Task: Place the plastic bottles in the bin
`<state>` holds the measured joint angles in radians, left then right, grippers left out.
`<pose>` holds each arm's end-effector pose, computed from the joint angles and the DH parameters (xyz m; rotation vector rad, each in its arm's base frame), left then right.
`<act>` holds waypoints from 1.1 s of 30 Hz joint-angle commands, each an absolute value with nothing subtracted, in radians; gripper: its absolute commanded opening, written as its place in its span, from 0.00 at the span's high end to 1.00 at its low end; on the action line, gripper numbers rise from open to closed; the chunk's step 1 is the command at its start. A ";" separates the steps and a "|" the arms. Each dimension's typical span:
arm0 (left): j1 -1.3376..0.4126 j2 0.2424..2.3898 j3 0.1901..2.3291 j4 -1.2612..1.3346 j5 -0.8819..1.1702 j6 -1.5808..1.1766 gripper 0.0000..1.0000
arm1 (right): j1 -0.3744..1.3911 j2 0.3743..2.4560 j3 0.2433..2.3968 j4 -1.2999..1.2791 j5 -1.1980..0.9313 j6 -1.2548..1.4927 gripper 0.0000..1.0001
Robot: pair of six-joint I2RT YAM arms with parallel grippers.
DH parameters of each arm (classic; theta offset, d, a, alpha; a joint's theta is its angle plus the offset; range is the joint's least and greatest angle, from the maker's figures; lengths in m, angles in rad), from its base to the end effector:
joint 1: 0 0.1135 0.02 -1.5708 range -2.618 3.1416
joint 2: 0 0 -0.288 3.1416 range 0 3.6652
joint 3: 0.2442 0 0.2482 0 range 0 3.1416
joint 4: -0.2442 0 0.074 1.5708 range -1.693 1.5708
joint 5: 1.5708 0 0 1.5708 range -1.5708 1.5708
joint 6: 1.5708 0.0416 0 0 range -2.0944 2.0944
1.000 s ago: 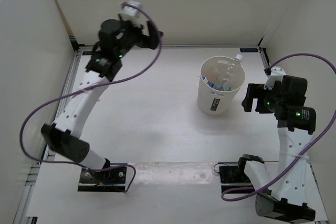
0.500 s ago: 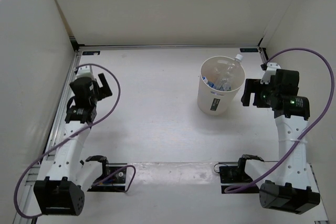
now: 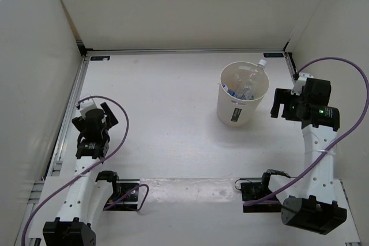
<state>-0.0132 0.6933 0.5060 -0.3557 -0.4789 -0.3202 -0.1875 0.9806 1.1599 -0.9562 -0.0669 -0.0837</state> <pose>0.1415 0.0173 0.2544 -0.5901 1.9743 0.3002 0.1659 -0.0287 0.3738 0.0889 2.3445 -0.0552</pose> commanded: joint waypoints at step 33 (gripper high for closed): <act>-0.008 0.739 0.186 0.251 -0.250 -0.137 0.00 | -0.207 1.009 1.161 -0.930 -0.005 -0.028 0.10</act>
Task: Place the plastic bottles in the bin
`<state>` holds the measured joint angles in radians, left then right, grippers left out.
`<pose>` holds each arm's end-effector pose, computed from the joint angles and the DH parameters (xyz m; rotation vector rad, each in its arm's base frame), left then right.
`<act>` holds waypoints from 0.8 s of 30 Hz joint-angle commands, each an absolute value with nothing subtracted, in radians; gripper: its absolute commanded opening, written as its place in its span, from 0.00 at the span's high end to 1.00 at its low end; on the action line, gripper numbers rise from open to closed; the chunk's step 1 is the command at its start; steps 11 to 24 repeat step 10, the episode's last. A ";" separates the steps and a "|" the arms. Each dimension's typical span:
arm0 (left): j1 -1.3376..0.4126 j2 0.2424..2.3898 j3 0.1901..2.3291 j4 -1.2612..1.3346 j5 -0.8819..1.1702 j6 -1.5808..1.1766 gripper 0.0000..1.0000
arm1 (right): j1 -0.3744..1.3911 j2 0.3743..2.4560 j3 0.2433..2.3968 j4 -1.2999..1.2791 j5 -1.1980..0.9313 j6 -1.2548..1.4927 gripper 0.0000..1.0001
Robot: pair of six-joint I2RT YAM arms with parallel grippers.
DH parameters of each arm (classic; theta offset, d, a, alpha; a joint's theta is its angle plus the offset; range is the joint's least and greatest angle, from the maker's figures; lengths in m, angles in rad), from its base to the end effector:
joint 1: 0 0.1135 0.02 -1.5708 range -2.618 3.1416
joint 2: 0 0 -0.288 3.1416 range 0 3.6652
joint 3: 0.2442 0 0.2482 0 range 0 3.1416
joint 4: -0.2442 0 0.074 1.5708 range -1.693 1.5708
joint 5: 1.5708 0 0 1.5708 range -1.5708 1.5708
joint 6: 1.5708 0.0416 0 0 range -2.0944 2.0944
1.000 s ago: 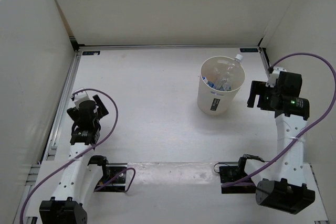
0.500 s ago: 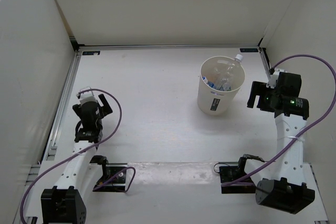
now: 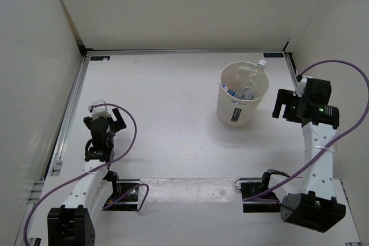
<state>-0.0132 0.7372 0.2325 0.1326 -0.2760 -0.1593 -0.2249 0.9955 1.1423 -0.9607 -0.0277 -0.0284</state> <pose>0.1530 0.0093 0.2017 -0.3222 1.9041 0.1529 0.1681 -0.0373 0.3657 0.2210 2.3758 -0.0871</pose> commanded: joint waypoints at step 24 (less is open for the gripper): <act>-0.008 0.861 0.189 0.436 -0.088 -0.068 0.00 | -0.205 1.032 1.172 -0.925 0.055 -0.020 0.10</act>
